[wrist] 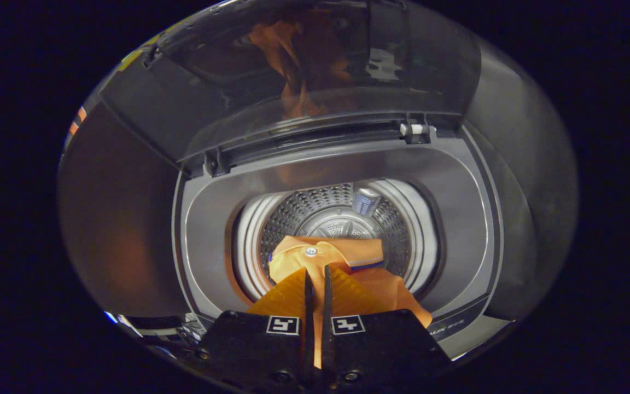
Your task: Put the clothes into the washing machine and then close the washing machine lid.
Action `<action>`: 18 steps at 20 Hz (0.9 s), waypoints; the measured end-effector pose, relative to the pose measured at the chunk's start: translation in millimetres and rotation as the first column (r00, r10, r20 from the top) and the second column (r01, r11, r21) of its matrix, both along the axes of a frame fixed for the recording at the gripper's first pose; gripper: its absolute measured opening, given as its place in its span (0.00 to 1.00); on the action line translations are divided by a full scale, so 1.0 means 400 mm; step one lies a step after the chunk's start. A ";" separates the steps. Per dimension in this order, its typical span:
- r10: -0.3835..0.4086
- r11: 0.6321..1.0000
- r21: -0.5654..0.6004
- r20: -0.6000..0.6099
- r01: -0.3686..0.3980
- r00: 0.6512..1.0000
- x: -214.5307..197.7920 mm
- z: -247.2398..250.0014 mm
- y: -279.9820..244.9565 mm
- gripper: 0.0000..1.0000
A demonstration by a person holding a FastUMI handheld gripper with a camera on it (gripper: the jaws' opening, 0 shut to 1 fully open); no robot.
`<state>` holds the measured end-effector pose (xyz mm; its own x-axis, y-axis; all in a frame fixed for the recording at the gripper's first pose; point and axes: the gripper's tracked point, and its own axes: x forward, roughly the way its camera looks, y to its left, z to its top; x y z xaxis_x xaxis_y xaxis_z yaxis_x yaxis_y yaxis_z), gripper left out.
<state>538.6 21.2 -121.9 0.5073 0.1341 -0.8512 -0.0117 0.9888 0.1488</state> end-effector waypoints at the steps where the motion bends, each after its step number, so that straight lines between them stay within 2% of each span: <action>1: -0.001 1.000 -0.003 -0.005 0.001 1.000 -0.001 -0.002 -0.001 0.09; 4: -0.011 1.000 -0.014 -0.011 0.011 1.000 0.008 -0.012 -0.002 0.13; 9: 0.010 0.999 -0.036 0.030 -0.009 0.999 0.013 -0.012 -0.003 0.14; 13: 0.006 0.999 -0.038 0.073 -0.003 0.997 0.016 -0.012 0.002 0.21; 14: 0.014 0.999 -0.049 0.090 -0.010 0.996 0.015 -0.008 0.000 0.33; 15: 0.026 0.998 -0.061 0.112 -0.019 0.993 0.014 -0.003 -0.001 0.35; 17: 0.060 0.994 -0.103 0.171 -0.042 0.983 0.019 0.017 -0.001 0.52; 18: 0.077 0.991 -0.121 0.197 -0.054 0.977 0.021 0.026 0.001 0.52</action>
<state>547.2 21.4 -111.3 0.6628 0.0802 -0.7445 -0.0950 0.9952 0.0227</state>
